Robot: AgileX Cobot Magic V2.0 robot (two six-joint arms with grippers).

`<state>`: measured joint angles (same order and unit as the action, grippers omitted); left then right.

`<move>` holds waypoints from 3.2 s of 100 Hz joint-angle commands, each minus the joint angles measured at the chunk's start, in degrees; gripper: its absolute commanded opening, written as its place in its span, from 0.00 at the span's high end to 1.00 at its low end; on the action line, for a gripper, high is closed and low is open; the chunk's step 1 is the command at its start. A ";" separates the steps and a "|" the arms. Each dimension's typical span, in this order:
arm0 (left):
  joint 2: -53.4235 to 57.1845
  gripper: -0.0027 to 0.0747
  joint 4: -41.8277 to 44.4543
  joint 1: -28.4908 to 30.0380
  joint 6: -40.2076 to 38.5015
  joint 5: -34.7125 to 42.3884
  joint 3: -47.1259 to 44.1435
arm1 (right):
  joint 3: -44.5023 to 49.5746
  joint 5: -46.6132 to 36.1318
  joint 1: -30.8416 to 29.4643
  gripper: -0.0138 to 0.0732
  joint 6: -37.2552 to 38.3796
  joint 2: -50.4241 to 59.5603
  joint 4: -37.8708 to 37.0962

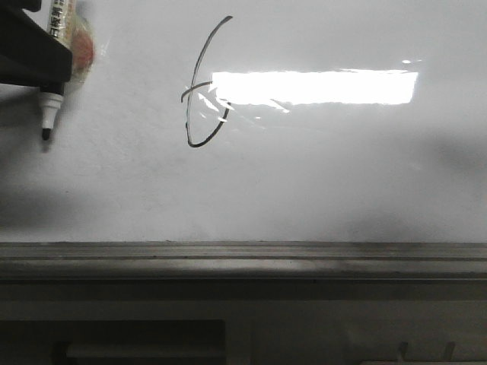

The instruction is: Write number 6 on whiteboard

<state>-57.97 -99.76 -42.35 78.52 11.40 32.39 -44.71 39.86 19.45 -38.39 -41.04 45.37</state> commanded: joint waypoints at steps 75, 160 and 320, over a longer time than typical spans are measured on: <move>25.18 0.32 2.56 0.02 14.09 2.06 -3.40 | 1.77 -7.80 -0.42 0.47 -0.85 2.99 -0.84; 52.44 0.99 4.05 0.02 16.84 0.13 -20.75 | 36.17 -32.60 -0.42 0.92 -1.91 35.41 -0.94; 50.80 0.99 89.78 21.45 -62.27 -6.13 -28.33 | 36.17 -32.48 -0.42 0.92 -1.91 35.41 -0.94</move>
<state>-7.62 -13.06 -23.86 19.83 2.00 3.15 -6.93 11.05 19.36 -39.64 -5.11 43.90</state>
